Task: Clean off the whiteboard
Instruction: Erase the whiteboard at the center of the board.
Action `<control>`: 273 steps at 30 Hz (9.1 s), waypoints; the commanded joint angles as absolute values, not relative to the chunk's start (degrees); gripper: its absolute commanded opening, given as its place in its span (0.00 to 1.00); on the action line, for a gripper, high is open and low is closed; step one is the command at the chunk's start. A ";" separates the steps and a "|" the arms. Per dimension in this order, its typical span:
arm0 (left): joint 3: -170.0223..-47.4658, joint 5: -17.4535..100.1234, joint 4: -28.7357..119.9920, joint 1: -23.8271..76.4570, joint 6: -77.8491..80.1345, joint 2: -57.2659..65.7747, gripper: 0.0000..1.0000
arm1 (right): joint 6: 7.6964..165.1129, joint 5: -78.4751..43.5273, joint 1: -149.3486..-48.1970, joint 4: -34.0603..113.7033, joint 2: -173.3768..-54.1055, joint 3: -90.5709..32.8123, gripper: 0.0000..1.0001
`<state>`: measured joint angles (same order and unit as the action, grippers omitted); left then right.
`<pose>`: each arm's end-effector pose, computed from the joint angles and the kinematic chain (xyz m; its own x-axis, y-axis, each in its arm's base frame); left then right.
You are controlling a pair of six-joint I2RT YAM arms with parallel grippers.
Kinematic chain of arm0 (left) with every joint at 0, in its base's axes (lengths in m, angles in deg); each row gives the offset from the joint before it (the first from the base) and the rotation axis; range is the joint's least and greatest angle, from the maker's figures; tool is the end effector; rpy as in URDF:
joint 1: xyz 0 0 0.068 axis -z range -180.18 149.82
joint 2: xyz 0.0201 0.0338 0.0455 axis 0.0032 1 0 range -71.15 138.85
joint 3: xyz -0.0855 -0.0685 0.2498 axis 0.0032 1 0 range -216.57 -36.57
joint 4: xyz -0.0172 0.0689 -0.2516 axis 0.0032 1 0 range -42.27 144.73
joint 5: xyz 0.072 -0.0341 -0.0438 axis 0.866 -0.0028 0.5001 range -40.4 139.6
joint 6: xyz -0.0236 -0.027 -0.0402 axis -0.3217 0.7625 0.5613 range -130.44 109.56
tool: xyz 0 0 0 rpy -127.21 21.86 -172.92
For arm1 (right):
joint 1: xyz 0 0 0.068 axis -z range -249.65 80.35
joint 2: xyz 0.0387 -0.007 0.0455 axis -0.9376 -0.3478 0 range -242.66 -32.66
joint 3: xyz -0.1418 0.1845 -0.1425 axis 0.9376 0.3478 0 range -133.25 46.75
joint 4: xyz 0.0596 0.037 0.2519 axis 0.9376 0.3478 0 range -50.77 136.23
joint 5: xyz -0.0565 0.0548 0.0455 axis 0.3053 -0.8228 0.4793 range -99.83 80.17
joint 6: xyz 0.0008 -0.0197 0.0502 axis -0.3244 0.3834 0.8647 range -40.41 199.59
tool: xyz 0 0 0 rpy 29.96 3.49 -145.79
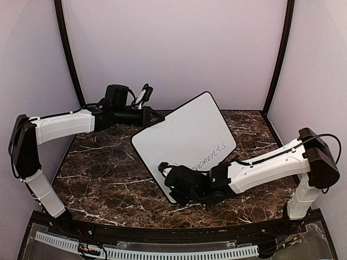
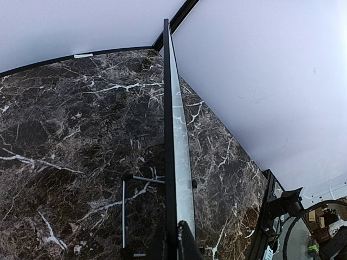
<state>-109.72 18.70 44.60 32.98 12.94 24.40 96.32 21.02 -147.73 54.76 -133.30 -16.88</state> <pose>0.3195 -0.2305 0.3039 -0.6009 -0.0140 -0.7992 0.6937 0.4875 -0.5301 0.0932 0.3525 0.1905 -0.3802 -0.6049 -0.6996 -0.6956 0.6856 -0.2148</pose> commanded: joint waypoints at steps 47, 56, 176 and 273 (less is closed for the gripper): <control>-109.18 16.20 48.85 35.06 10.75 25.26 0.00 | 99.84 15.32 -142.16 61.11 -130.95 -11.97 0.24; -109.26 16.58 49.14 35.06 10.48 25.23 0.00 | 93.50 15.65 -137.25 59.77 -132.84 -20.11 0.24; -109.35 15.43 48.88 35.06 10.81 25.48 0.00 | 96.24 18.86 -135.93 20.07 -122.43 10.81 0.23; -109.52 14.95 49.01 35.24 10.92 26.29 0.00 | 92.67 11.55 -132.48 12.30 -122.81 11.97 0.23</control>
<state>-109.96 18.92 45.01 32.81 13.14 24.44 91.43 11.82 -133.00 12.64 -123.07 12.19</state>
